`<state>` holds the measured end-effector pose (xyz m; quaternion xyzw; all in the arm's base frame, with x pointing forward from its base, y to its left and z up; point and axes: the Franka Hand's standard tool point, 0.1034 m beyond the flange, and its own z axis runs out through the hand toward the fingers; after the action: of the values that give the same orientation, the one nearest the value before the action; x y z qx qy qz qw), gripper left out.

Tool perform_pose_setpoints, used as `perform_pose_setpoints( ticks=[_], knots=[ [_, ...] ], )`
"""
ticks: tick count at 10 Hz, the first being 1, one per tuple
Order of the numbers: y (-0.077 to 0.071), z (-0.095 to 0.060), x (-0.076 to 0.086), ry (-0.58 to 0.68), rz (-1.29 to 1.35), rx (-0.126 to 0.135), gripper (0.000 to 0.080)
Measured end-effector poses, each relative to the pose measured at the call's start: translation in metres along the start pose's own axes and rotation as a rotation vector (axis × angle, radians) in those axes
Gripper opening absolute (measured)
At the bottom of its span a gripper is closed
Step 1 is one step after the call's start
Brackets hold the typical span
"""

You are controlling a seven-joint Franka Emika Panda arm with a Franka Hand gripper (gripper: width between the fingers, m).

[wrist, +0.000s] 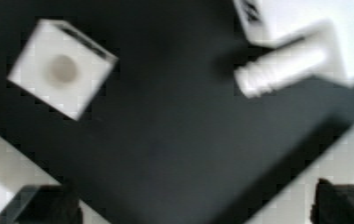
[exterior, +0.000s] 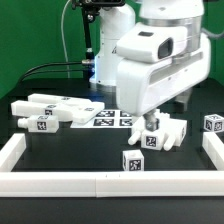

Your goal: Assemble chair

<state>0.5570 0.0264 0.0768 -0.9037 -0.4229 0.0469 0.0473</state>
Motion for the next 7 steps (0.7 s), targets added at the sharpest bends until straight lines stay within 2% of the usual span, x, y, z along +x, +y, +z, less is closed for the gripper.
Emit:
perform_pose_setpoints(
  ticks=[4, 5, 6, 7],
  knots=[
    [0.001, 0.002, -0.001, -0.002, 0.058, -0.001, 0.0649],
    [0.007, 0.002, -0.001, 0.028, 0.154, -0.005, 0.0649],
    [0.014, 0.006, -0.005, 0.051, 0.285, 0.017, 0.0649],
    [0.024, 0.012, -0.011, 0.064, 0.367, 0.026, 0.0649]
  ],
)
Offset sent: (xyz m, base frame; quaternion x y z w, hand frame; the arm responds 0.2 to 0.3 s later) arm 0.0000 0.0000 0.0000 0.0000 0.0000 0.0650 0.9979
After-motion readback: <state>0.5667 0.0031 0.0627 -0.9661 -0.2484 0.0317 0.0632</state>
